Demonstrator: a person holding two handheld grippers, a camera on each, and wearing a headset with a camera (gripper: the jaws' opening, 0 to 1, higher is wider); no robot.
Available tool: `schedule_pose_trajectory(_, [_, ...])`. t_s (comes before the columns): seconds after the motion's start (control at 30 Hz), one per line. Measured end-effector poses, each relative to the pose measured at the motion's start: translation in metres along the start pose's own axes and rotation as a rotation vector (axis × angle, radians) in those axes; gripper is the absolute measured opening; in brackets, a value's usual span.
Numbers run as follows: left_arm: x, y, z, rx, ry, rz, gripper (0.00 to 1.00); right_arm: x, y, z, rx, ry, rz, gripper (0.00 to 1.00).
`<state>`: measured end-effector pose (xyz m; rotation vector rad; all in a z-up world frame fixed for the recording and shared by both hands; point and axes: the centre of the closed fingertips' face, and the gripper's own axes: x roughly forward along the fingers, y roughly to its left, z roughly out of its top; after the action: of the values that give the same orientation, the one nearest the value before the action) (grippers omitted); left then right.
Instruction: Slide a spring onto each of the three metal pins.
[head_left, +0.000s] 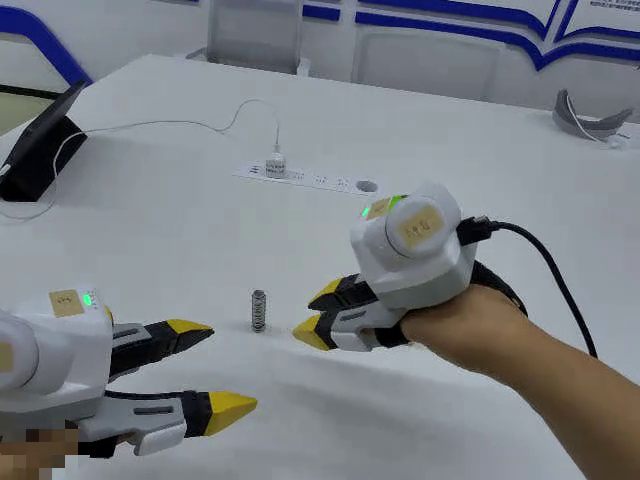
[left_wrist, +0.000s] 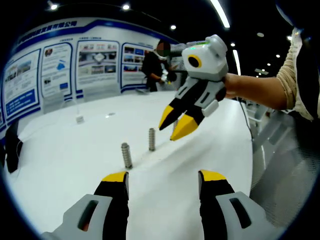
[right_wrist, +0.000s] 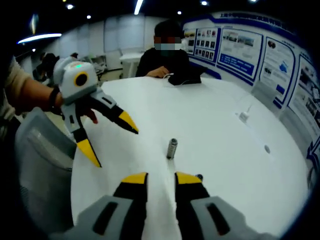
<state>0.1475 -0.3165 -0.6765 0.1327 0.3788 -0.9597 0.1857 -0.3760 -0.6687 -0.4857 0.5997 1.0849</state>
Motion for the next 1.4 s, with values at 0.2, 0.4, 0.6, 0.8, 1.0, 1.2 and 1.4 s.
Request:
schedule_pose_trajectory(0.2, [0.001,0.000,0.001,0.002,0.000,0.000,0.58,-0.016,0.000,-0.010,0.021,-0.016,-0.023,0.23])
schedule_pose_trajectory(0.4, [0.003,-0.001,0.002,0.001,0.000,0.000,0.60,-0.029,-0.003,-0.022,0.039,-0.019,-0.049,0.24])
schedule_pose_trajectory(0.6, [0.003,0.000,0.003,-0.002,0.003,0.001,0.61,-0.046,-0.011,-0.032,0.067,-0.029,-0.086,0.25])
schedule_pose_trajectory(0.8, [0.004,-0.001,0.003,-0.002,0.004,-0.001,0.62,-0.061,-0.021,-0.046,0.095,-0.034,-0.124,0.25])
schedule_pose_trajectory(1.0, [0.005,-0.001,0.004,-0.001,0.006,-0.003,0.63,-0.076,-0.033,-0.057,0.127,-0.047,-0.161,0.27])
schedule_pose_trajectory(1.2, [0.004,0.002,0.002,-0.004,0.011,0.001,0.63,-0.088,-0.045,-0.074,0.146,-0.054,-0.200,0.32])
schedule_pose_trajectory(1.4, [0.004,0.003,0.000,-0.005,0.019,0.002,0.64,-0.093,-0.048,-0.085,0.140,-0.085,-0.210,0.38])
